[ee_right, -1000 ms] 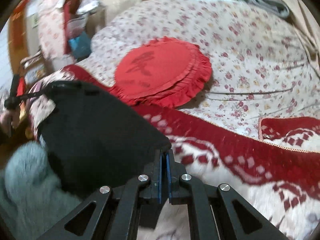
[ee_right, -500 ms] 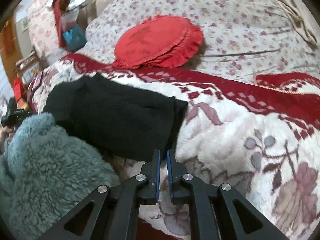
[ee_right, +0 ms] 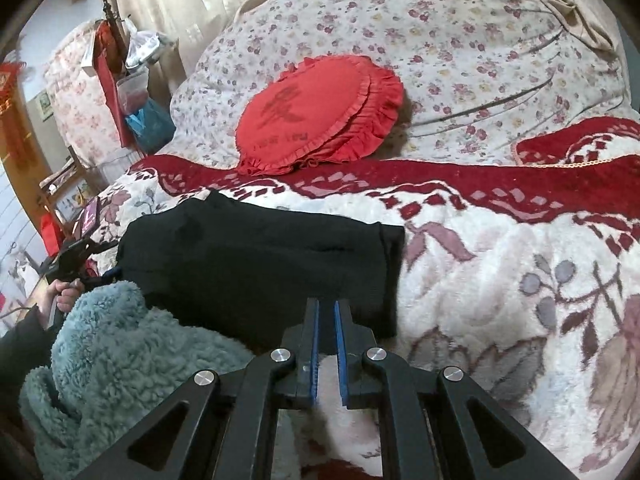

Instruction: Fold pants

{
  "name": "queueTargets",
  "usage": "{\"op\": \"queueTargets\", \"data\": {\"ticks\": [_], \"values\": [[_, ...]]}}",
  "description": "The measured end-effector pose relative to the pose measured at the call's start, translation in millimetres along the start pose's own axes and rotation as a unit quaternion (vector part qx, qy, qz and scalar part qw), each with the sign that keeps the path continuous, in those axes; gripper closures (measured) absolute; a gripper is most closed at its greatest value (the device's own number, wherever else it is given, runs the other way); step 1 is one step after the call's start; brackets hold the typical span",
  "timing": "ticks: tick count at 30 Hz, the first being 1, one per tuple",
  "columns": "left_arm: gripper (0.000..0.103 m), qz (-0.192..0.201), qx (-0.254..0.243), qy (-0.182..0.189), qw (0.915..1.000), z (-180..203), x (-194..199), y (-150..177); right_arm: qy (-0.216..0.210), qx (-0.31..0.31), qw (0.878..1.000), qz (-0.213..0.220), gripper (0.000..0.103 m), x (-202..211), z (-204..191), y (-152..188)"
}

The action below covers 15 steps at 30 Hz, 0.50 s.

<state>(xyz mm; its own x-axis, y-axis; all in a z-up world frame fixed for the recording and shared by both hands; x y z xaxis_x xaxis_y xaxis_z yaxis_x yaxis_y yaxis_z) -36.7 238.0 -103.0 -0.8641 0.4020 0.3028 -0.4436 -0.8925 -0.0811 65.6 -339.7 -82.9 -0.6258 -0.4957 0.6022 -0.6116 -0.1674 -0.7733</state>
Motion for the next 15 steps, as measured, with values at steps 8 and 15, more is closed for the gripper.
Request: {"op": "queueTargets", "data": {"ticks": [8,15], "values": [[0.051,0.012,-0.006,0.068,0.9976,17,11,1,-0.039,-0.080,0.996,0.018,0.097,5,9,0],[0.064,0.016,-0.039,-0.005,0.9991,11,3,1,-0.125,-0.321,0.938,0.029,0.081,4,67,17]]}}
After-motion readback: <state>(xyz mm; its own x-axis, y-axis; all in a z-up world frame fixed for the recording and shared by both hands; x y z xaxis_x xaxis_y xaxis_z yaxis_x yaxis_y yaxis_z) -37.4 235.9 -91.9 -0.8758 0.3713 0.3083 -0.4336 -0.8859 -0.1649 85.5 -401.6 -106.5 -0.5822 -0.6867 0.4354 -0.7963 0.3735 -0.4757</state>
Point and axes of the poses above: each gripper's, at about its wrist camera, not at the fingertips, and x roughly against the way its jaws point, z to its right, y to its underside, the point moved 3 cm from there along -x, roughly the way its jaws point, and after that the axes turned 4 degrees about y, right-handed, at the moved point
